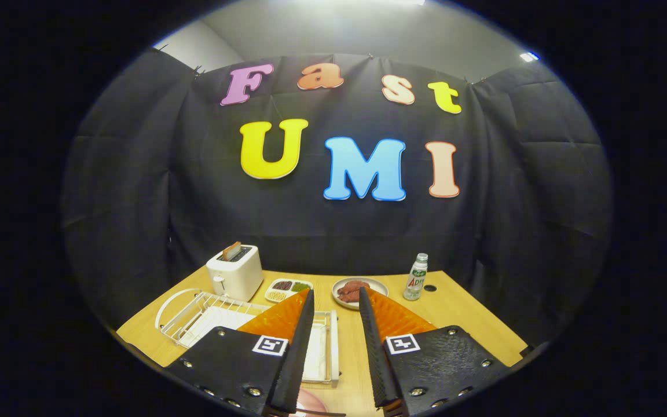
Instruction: Take the plate from the dish rack, then take the spoon from the basket and place it into the plate.
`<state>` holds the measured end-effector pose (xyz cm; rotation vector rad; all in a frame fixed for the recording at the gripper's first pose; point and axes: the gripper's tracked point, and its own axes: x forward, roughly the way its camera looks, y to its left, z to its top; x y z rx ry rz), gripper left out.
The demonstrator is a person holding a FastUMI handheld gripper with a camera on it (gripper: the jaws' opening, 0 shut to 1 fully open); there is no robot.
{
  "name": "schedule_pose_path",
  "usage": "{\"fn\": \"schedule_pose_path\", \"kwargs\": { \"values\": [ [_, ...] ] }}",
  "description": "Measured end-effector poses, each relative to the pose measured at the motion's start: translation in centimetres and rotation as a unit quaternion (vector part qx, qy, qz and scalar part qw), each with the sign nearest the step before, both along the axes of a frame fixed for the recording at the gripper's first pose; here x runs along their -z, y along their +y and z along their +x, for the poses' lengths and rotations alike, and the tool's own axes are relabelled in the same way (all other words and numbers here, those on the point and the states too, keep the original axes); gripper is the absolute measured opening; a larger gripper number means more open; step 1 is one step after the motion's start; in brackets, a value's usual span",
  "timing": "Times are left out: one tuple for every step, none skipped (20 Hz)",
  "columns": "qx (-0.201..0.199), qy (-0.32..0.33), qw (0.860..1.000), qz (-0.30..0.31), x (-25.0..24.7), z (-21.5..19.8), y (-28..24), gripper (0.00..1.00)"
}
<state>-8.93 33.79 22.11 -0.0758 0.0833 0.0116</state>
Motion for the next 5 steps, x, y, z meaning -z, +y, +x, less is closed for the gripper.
{"fn": "schedule_pose_path", "kwargs": {
  "values": [
    [0.006,-0.013,1.0,0.003,-1.1,-0.1,-0.7,0.47],
    [0.015,-0.025,1.0,0.006,-2.0,0.6,-2.0,0.47],
    [0.027,-0.033,0.999,0.01,-2.8,0.8,-3.4,0.6],
    [0.043,-0.037,0.998,0.011,-3.2,1.2,-5.1,0.73],
    [0.053,-0.037,0.998,0.012,-3.3,1.4,-6.6,0.74]
  ]
}}
